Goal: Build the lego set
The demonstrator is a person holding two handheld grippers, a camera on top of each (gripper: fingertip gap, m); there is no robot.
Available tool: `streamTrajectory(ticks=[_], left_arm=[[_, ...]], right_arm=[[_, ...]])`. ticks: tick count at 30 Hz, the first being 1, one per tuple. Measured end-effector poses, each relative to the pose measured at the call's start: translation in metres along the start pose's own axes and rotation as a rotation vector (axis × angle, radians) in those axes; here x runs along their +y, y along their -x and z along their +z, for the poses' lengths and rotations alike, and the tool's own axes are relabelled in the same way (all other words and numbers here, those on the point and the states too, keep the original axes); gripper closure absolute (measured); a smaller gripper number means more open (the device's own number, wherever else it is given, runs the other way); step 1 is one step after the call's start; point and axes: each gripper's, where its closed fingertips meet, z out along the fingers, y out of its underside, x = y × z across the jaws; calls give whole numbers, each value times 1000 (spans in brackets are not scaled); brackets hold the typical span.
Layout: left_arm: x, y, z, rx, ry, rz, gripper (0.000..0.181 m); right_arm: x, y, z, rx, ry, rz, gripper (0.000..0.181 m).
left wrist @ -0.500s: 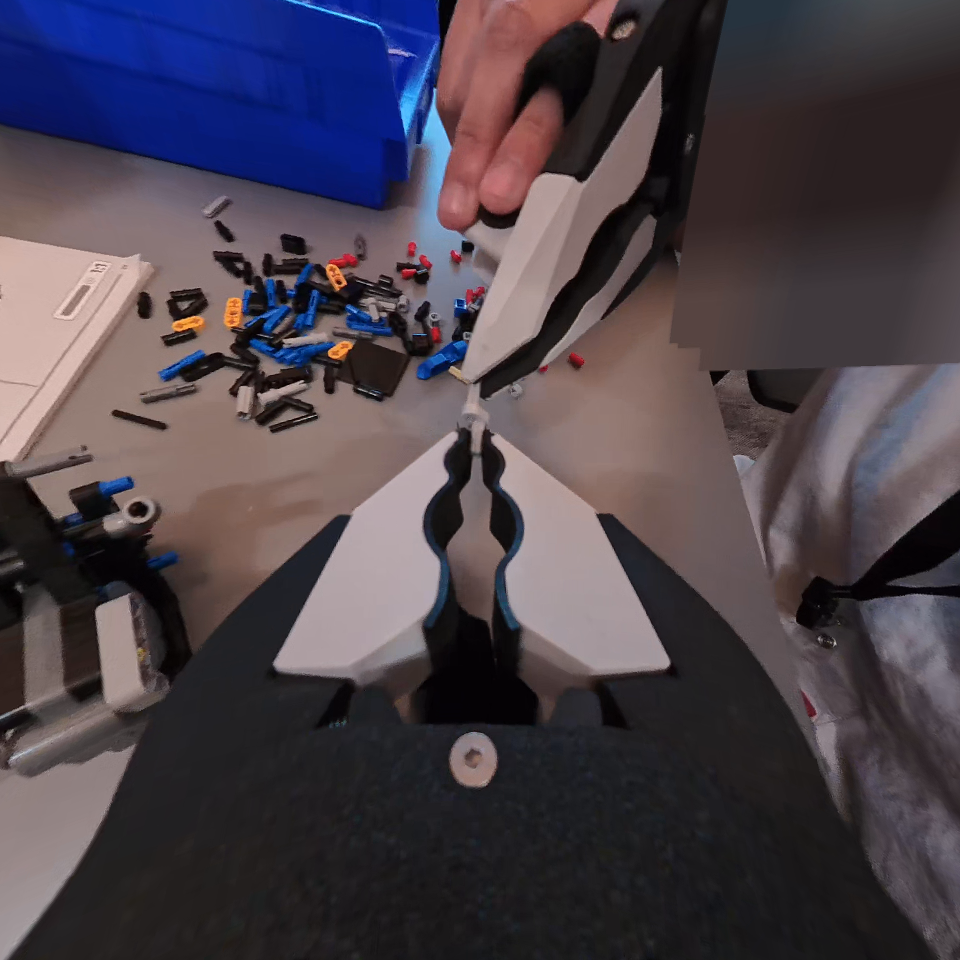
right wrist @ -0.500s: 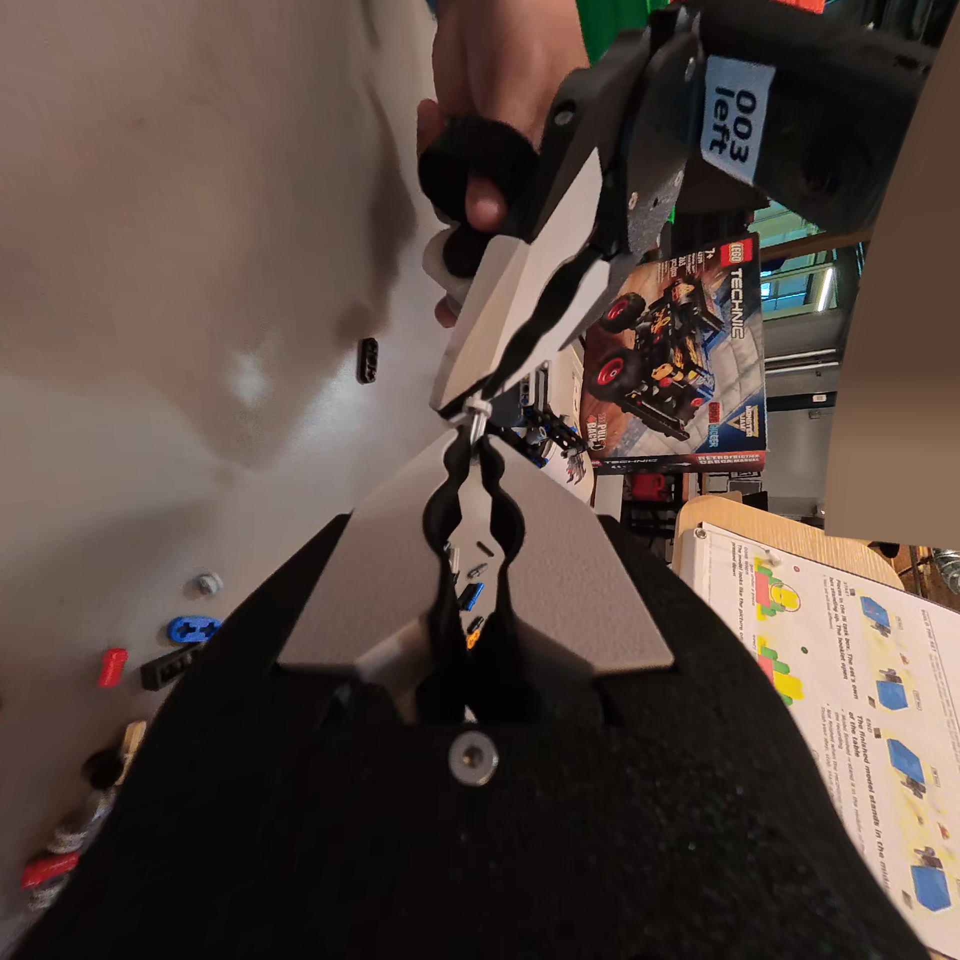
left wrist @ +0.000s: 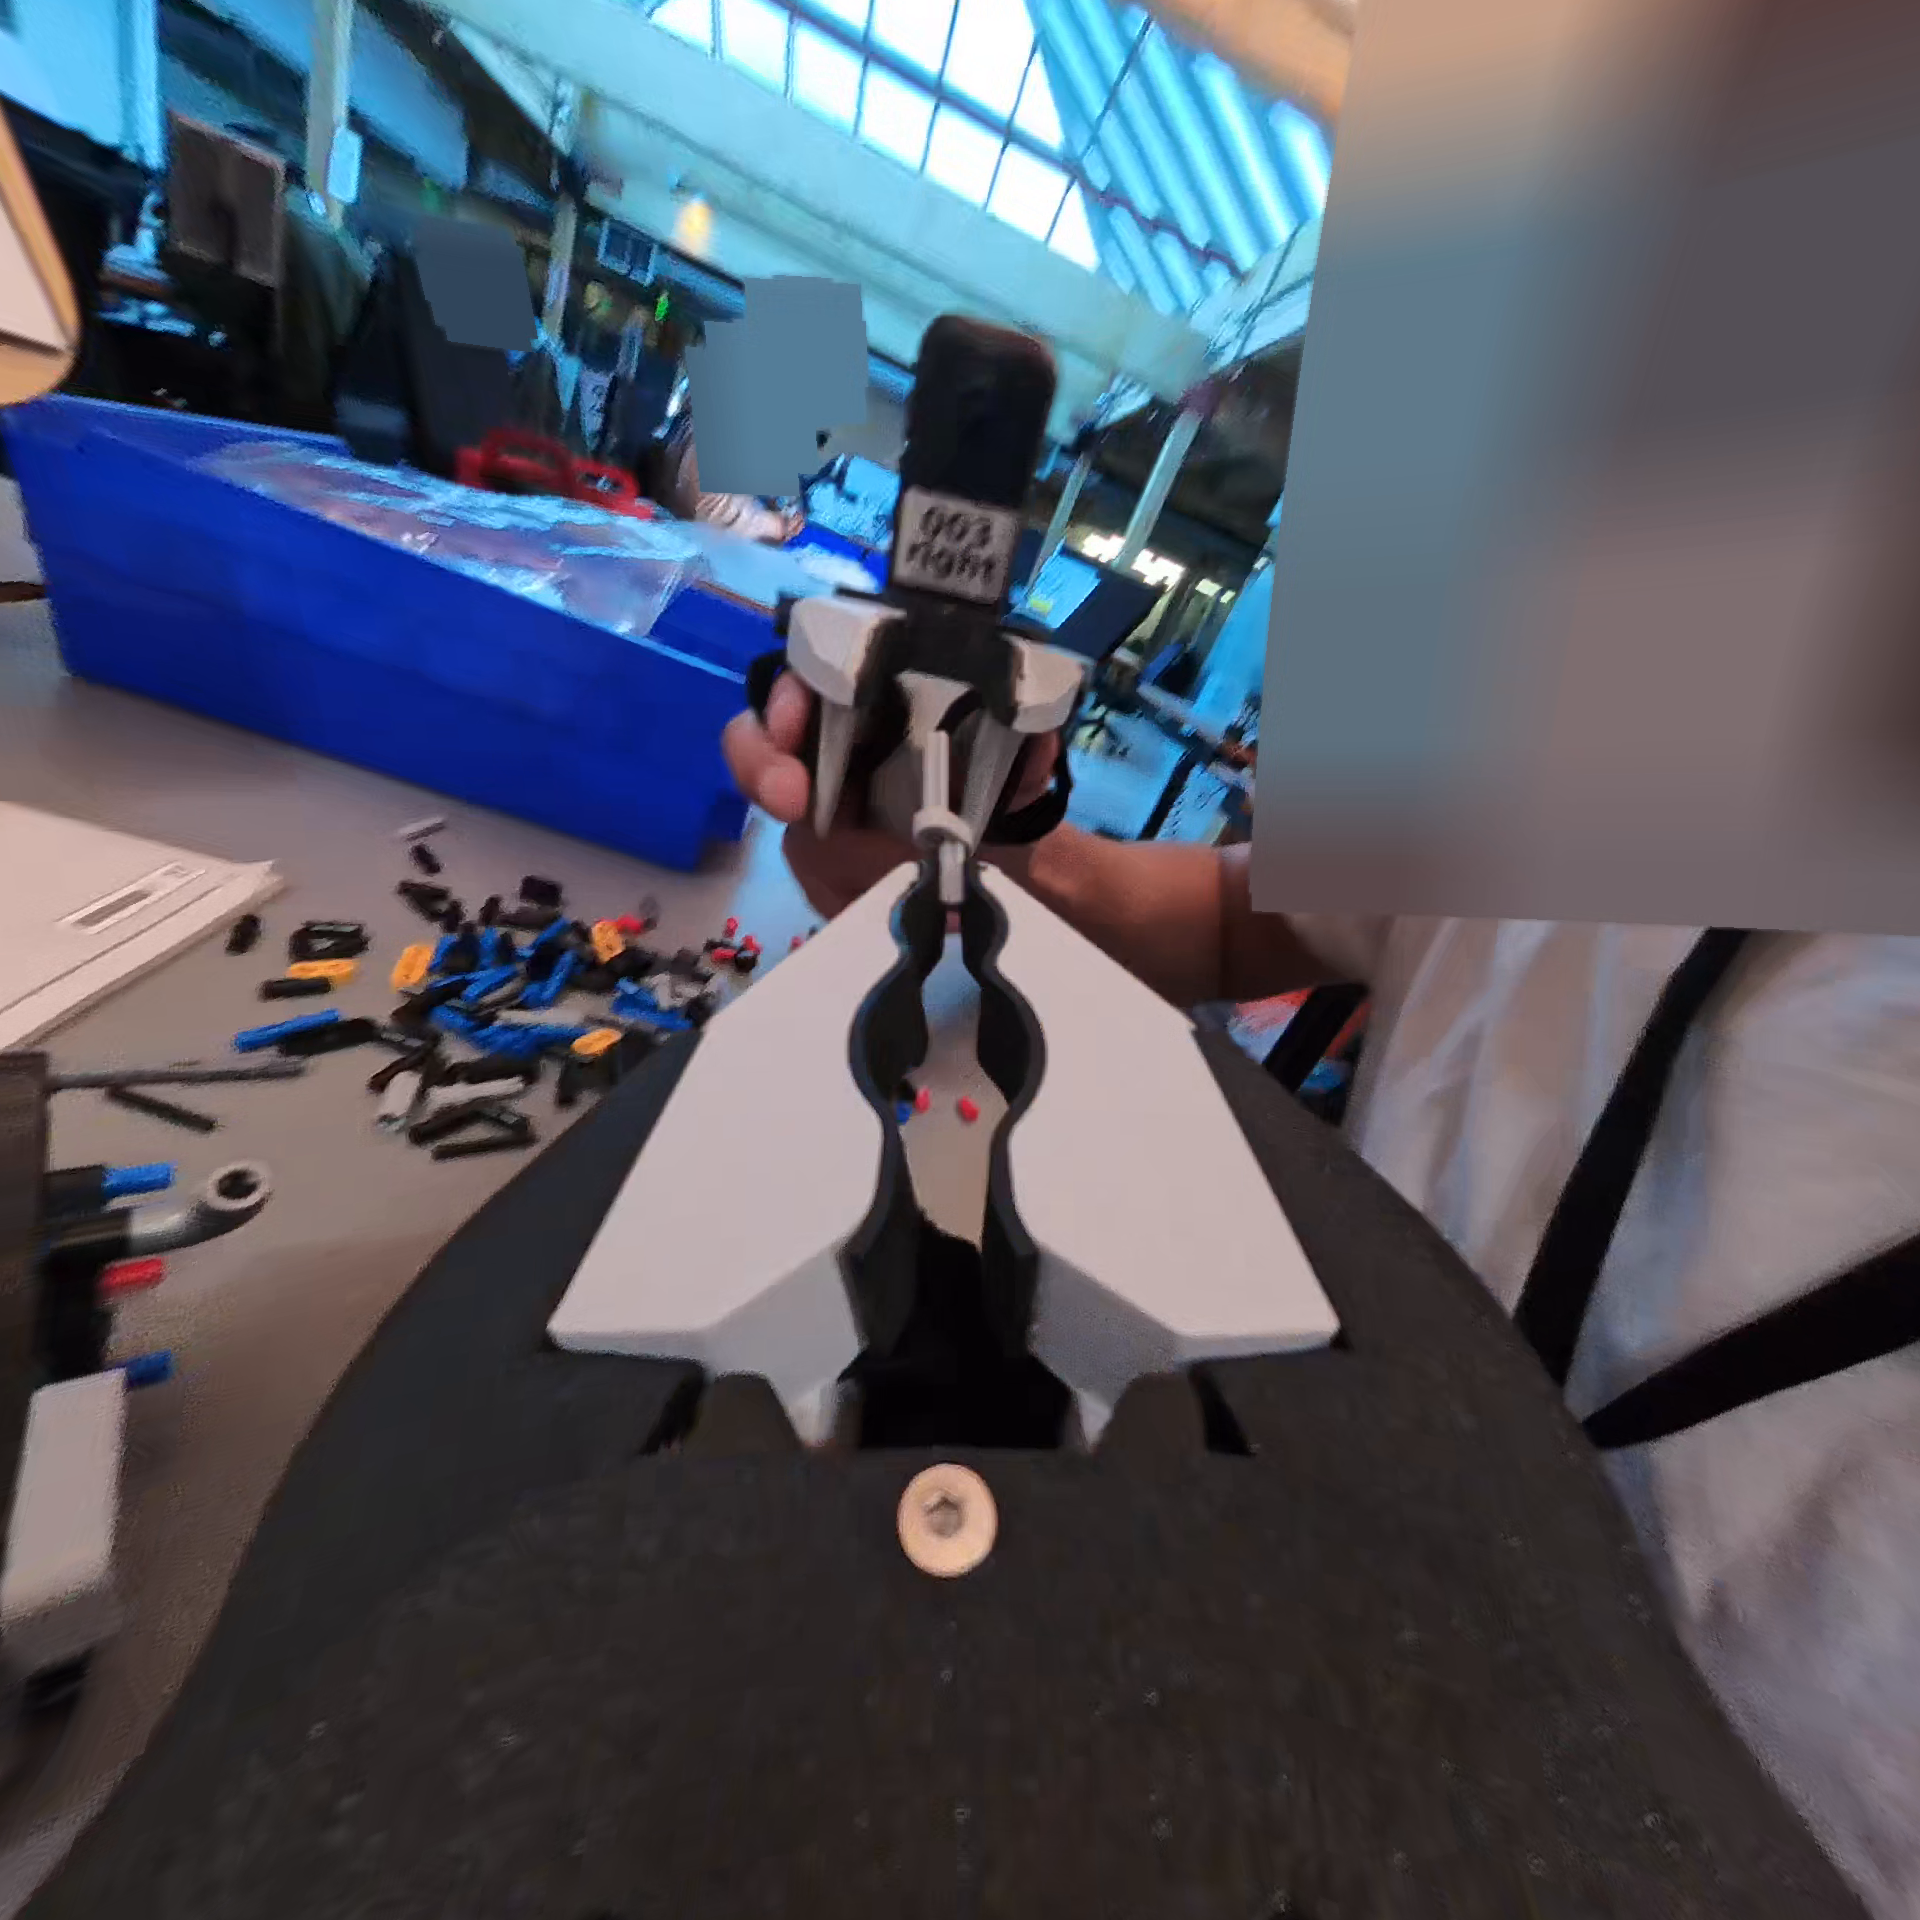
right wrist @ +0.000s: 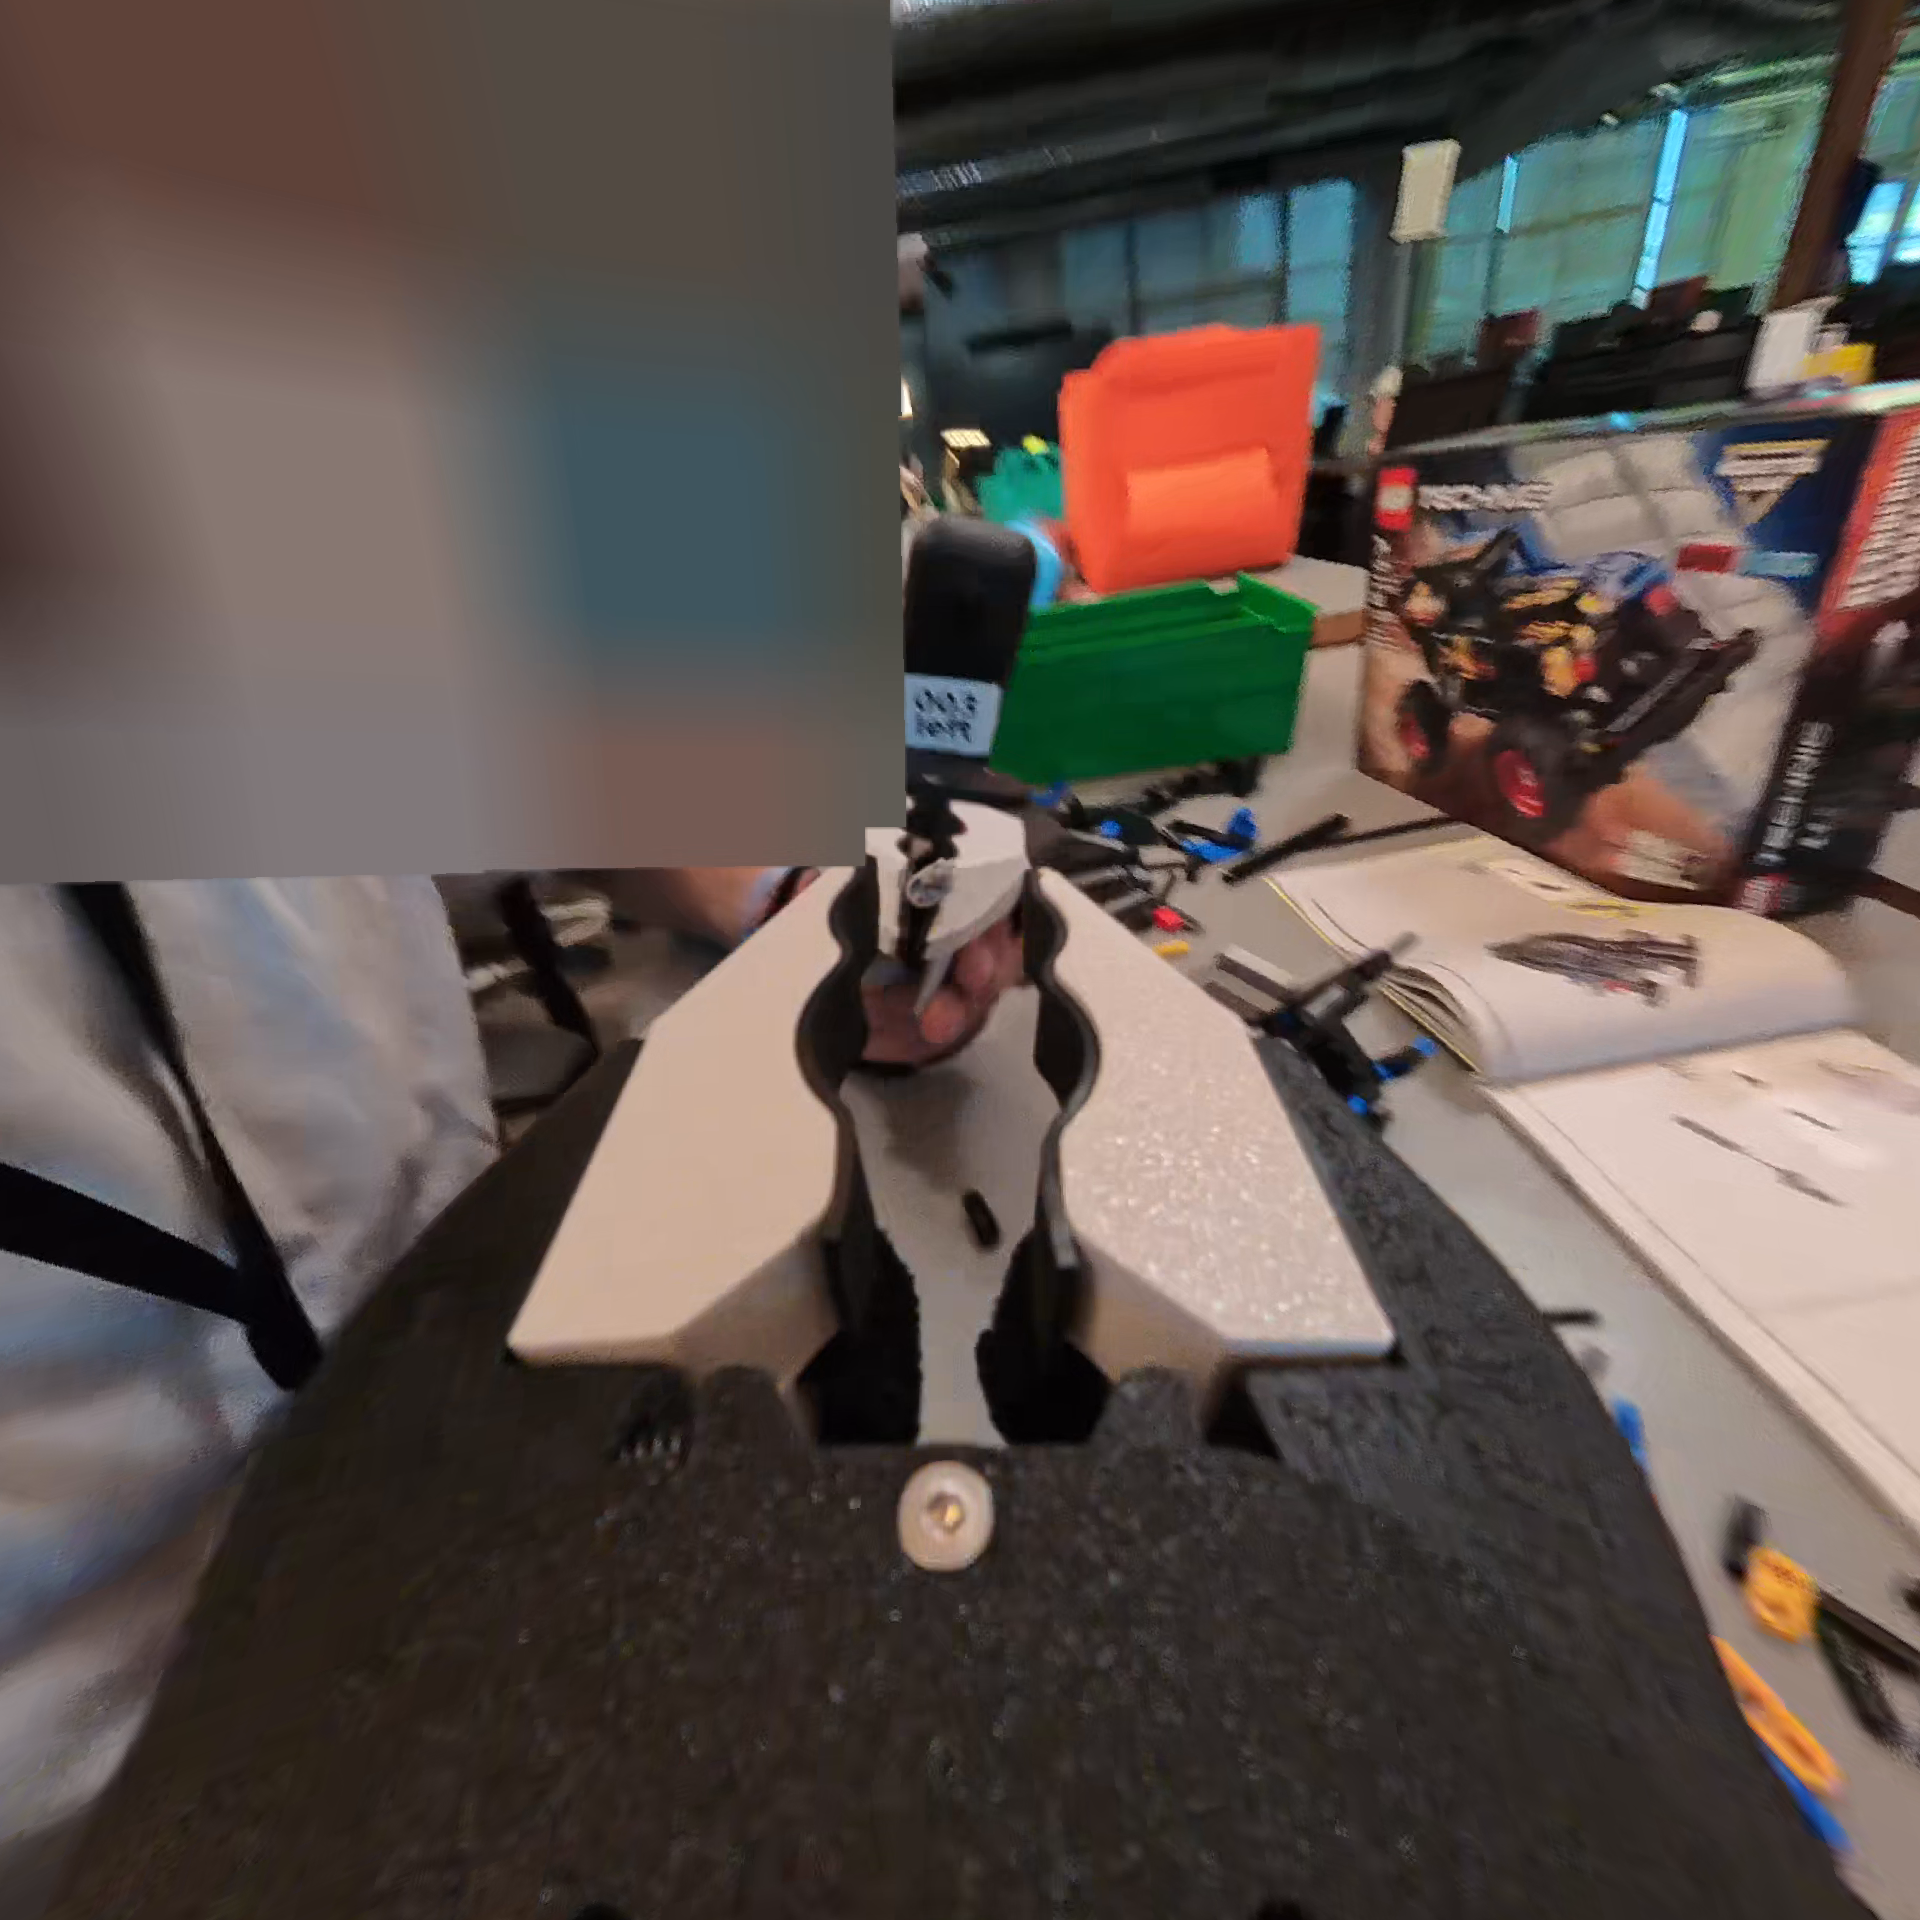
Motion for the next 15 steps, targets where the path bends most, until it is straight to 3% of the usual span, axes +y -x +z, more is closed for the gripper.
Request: streamTrajectory(ticks=[7,15], left_arm=[[-14,-15,-1,81,-105,-28,180],[-10,-24,2,110,-95,-9,181]], right_arm=[[-6,19,13,-73,-87,-50,167],[-1,25,23,-48,-62,-84,172]])
